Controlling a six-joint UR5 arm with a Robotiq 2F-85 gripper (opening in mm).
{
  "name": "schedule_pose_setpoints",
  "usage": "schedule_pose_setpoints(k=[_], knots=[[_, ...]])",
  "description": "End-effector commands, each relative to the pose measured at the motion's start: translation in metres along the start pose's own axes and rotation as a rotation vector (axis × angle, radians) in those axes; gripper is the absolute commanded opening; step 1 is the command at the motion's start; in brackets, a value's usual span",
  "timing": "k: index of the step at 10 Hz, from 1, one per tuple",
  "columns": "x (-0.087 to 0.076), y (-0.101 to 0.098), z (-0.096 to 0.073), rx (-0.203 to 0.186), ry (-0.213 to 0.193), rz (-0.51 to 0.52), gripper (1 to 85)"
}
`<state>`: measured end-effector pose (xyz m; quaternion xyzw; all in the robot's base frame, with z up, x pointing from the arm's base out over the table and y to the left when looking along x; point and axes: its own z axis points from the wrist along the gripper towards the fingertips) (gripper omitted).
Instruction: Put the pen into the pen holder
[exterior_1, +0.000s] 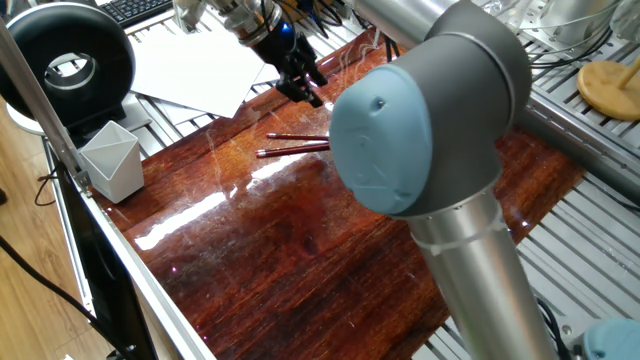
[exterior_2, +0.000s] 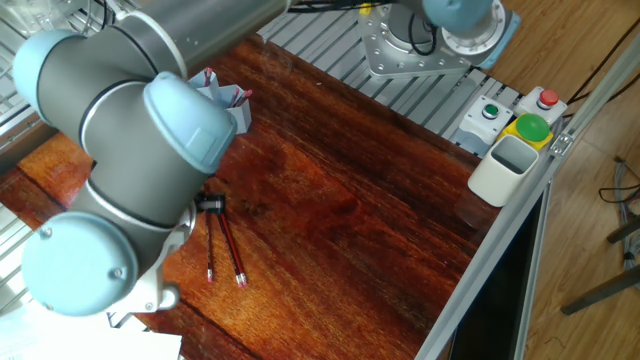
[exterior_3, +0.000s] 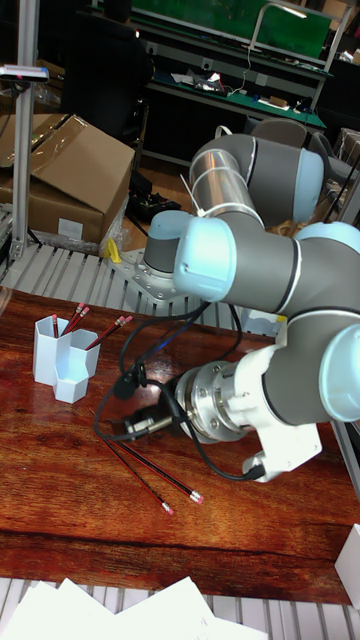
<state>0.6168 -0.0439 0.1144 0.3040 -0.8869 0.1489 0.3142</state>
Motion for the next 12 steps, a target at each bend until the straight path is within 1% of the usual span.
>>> schedule_pose_setpoints(k=[1,3,5,6,7,9,10,11,12], knots=[[0.022,0.003,-0.001,-0.013,0.082,-0.013,56.3],[0.022,0.004,-0.001,-0.017,0.080,-0.023,58.0],[0.013,0.012,-0.001,-0.049,0.047,-0.026,59.0],[0.011,0.015,-0.001,-0.060,0.038,-0.016,59.0],[0.010,0.015,-0.001,-0.057,0.035,-0.007,58.7],[-0.029,0.015,0.020,-0.042,0.011,-0.003,58.3],[-0.051,0.018,0.032,-0.036,-0.009,0.011,58.3],[-0.067,0.022,0.039,-0.035,-0.025,0.020,57.7],[-0.079,0.024,0.044,-0.035,-0.040,0.019,57.0]])
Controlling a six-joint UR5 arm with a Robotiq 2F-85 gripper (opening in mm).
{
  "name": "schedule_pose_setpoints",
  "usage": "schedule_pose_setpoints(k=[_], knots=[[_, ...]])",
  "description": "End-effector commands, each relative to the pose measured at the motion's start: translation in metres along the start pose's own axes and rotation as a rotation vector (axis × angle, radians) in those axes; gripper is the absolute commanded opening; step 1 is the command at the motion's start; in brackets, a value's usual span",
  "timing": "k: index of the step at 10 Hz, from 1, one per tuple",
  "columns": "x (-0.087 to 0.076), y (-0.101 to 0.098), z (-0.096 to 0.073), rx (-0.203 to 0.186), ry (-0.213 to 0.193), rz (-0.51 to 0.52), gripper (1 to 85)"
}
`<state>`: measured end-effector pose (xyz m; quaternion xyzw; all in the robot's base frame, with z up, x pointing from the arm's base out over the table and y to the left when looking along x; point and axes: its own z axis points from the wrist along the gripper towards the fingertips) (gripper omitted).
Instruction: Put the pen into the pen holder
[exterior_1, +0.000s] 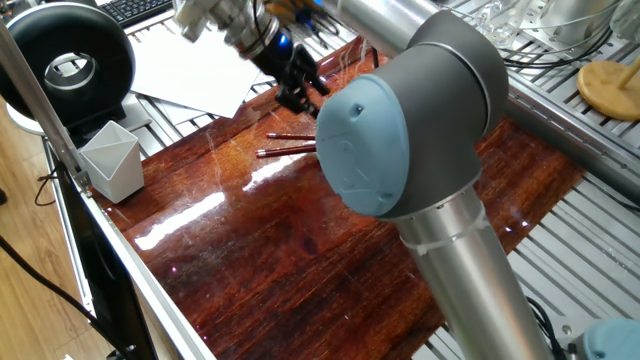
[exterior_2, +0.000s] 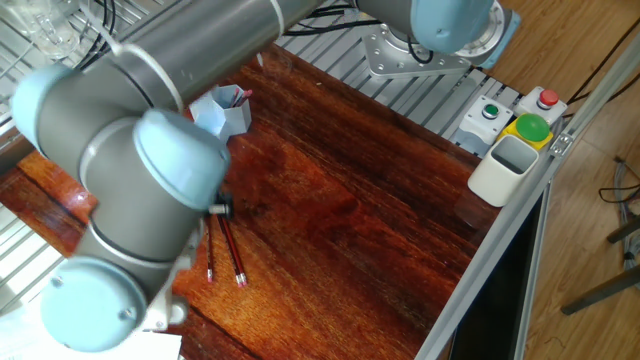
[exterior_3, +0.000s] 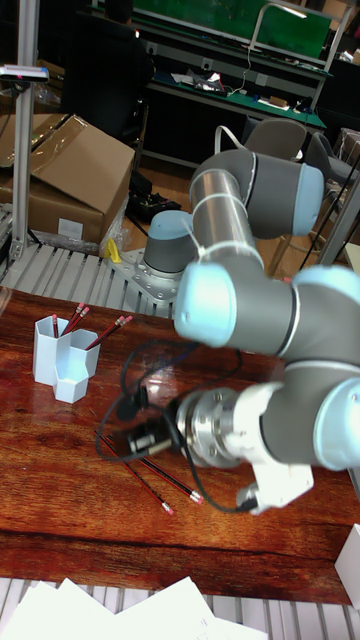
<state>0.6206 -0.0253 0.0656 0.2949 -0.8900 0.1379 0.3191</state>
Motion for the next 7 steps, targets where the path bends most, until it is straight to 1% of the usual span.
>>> schedule_pose_setpoints(k=[1,4,5,7], knots=[[-0.043,0.010,0.020,-0.009,-0.048,0.015,55.7],[-0.055,0.019,0.025,0.005,-0.052,0.052,50.0],[-0.055,0.019,0.024,0.011,-0.047,0.054,49.3],[-0.063,0.015,0.026,0.028,-0.042,0.061,48.3]])
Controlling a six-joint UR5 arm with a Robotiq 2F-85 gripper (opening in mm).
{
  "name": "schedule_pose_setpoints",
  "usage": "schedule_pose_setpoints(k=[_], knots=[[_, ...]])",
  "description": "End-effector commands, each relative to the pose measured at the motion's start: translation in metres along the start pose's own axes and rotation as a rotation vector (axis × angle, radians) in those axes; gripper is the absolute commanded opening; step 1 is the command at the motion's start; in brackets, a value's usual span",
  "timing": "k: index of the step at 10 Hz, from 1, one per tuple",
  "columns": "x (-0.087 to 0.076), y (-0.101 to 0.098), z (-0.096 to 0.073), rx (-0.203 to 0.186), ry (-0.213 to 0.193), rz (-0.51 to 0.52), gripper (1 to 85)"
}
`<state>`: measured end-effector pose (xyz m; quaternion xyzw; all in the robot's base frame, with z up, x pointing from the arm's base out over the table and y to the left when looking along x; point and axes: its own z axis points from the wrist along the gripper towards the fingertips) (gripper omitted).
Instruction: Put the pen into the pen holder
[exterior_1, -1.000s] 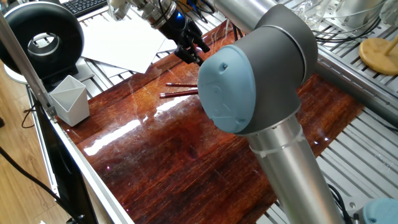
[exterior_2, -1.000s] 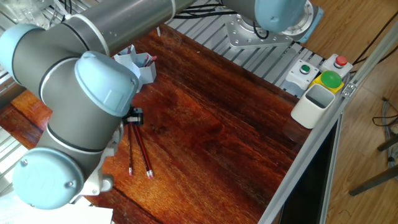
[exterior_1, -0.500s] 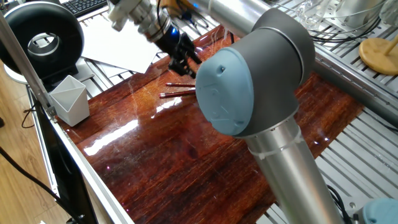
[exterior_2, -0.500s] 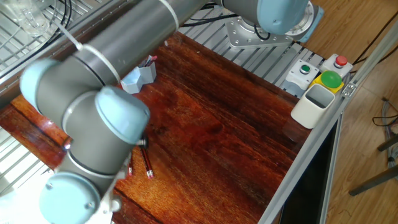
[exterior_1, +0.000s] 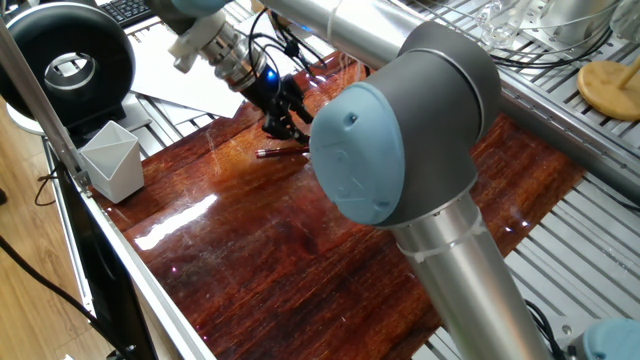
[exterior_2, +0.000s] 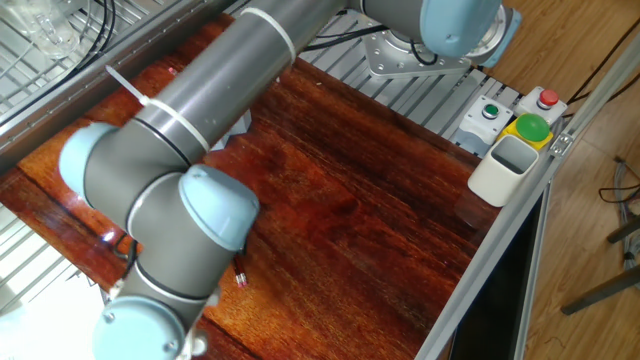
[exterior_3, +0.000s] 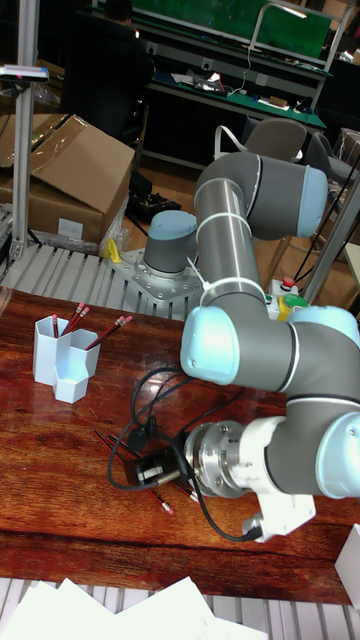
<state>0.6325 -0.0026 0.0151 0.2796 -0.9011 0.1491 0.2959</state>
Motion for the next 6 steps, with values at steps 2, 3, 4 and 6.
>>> schedule_pose_setpoints(k=[2,3,4,6], knots=[[-0.018,-0.001,0.002,0.018,-0.001,0.019,46.3],[-0.019,-0.005,0.000,0.023,0.002,0.012,45.7],[-0.016,-0.007,-0.005,0.035,0.016,0.017,43.7],[-0.017,-0.006,-0.010,0.024,0.019,0.011,41.0]])
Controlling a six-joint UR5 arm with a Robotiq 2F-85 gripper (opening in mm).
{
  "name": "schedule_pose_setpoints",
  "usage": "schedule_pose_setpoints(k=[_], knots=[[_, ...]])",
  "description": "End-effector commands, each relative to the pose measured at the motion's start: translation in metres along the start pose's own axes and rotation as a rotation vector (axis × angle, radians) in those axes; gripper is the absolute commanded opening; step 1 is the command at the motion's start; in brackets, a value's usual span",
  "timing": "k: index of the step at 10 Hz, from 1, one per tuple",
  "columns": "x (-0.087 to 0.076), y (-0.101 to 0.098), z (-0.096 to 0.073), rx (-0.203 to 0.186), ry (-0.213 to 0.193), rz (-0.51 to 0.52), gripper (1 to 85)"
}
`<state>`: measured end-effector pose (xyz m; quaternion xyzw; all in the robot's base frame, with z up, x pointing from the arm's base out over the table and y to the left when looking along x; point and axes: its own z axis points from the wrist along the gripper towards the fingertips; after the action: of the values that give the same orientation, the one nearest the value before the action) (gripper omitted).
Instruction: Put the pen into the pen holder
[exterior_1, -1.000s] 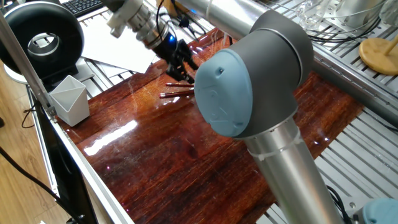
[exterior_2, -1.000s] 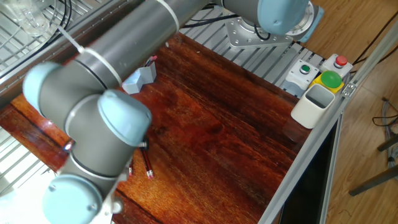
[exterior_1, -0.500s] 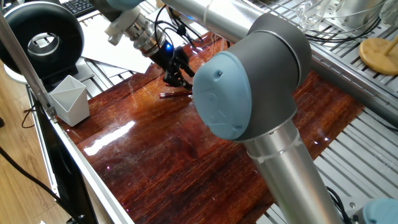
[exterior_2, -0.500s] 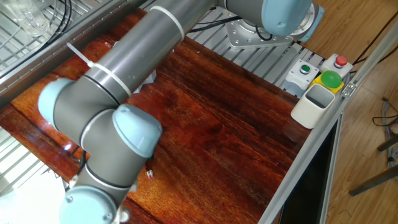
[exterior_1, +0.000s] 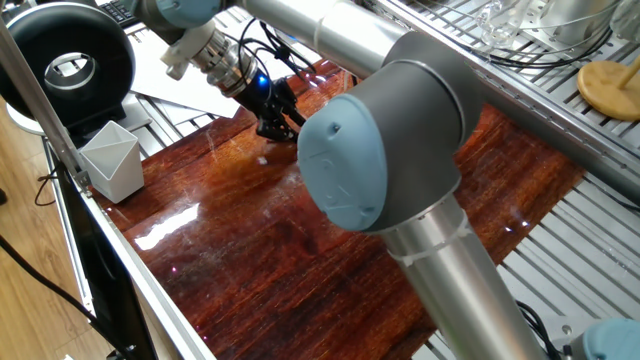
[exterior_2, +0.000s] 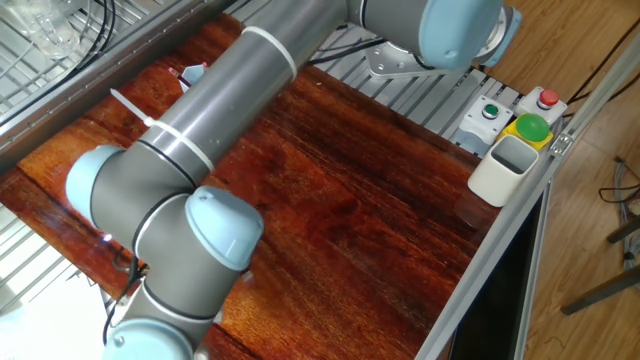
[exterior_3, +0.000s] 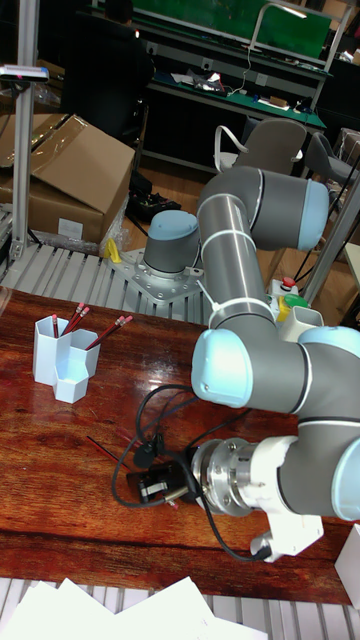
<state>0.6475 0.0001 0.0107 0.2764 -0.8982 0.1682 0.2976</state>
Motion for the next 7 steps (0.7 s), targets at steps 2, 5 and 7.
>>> schedule_pose_setpoints(k=[2,5,7], knots=[[-0.005,-0.002,-0.003,-0.004,0.000,-0.005,41.0],[-0.009,0.002,-0.002,-0.018,-0.011,-0.008,41.0],[-0.009,0.009,0.000,-0.028,-0.008,0.000,40.7]])
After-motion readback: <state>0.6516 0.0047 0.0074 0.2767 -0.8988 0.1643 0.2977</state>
